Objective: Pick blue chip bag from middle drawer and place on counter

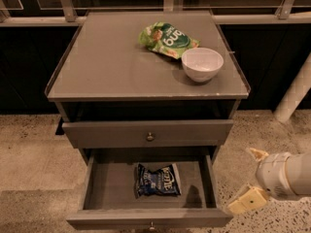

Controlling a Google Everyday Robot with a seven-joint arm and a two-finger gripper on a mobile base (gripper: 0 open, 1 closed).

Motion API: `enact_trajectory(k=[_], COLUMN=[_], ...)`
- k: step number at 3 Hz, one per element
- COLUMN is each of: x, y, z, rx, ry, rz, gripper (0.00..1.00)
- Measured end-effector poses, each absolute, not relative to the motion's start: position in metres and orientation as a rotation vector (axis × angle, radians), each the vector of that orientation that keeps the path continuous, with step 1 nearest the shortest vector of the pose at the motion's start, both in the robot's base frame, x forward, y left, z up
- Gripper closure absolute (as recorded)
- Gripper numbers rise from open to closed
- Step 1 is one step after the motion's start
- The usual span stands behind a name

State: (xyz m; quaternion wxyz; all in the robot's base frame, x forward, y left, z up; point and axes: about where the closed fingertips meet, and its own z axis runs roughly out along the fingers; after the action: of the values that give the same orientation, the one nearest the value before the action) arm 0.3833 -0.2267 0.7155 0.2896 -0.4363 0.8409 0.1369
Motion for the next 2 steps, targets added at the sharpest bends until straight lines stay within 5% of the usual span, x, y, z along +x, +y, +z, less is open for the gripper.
enact_trajectory(k=[2], x=[0.4175], y=[-0.2301], z=[0.6645], rx=[-1.038], ry=[2.241], rz=[0.342], gripper=[0.0])
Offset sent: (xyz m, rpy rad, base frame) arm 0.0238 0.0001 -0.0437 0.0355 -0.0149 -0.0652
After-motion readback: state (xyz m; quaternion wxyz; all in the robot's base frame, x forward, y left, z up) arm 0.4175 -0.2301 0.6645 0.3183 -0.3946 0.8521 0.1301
